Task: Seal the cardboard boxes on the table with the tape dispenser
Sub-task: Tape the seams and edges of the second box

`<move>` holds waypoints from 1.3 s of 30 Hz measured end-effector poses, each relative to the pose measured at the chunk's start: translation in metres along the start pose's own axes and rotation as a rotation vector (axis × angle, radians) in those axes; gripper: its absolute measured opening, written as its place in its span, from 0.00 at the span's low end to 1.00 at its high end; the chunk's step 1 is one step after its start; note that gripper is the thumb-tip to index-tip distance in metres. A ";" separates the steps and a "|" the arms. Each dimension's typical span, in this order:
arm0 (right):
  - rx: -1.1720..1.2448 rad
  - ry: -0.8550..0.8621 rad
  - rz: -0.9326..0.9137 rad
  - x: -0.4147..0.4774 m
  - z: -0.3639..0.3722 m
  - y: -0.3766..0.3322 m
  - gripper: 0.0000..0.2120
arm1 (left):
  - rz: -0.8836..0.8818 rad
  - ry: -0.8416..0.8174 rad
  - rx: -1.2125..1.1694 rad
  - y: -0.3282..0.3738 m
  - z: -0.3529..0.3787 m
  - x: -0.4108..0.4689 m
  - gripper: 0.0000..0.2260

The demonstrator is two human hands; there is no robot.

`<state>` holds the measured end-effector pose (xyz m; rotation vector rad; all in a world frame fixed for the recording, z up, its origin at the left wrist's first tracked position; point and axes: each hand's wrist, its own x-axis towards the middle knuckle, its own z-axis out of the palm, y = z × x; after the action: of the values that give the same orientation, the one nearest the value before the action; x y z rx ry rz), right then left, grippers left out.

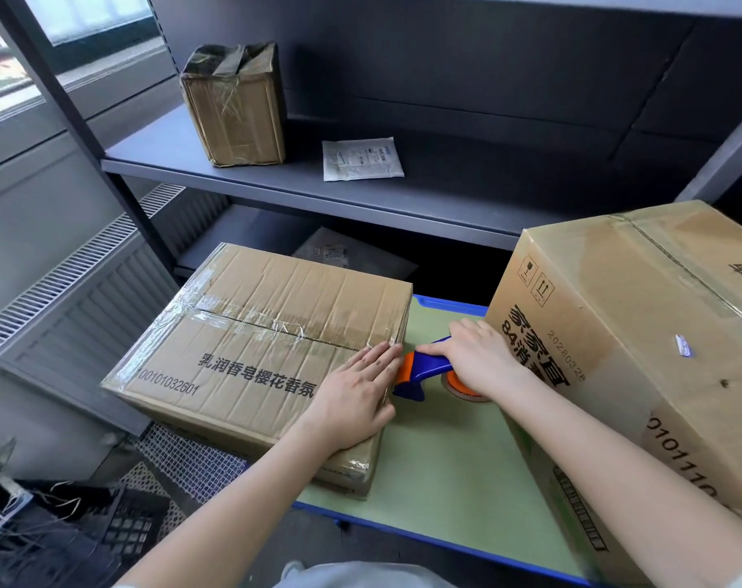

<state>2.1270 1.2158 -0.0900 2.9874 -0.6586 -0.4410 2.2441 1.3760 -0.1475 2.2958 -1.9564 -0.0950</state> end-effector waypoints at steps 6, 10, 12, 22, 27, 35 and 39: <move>-0.014 -0.033 0.002 0.000 -0.008 -0.002 0.19 | 0.019 -0.009 0.009 0.001 -0.005 0.001 0.29; -0.027 -0.073 0.011 0.001 -0.014 -0.006 0.19 | 0.039 -0.020 0.050 0.002 -0.009 0.003 0.28; -0.056 -0.077 0.003 0.002 -0.016 -0.008 0.19 | 0.058 -0.027 0.090 0.004 -0.013 0.003 0.28; -0.162 -0.021 0.023 0.013 -0.017 -0.018 0.18 | 0.109 -0.105 0.280 0.014 -0.027 0.012 0.30; -0.302 -0.021 0.017 0.017 -0.018 -0.027 0.16 | 0.071 -0.146 0.292 0.017 -0.029 0.011 0.31; -0.259 -0.202 0.147 0.003 0.032 -0.026 0.17 | 0.118 -0.238 0.392 0.020 -0.026 0.017 0.29; -0.160 -0.121 0.247 0.002 0.021 -0.019 0.23 | 0.206 -0.332 0.424 0.021 -0.018 0.027 0.25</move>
<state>2.1304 1.2322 -0.1131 2.7006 -0.9398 -0.6276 2.2298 1.3472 -0.1261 2.4278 -2.5882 -0.0467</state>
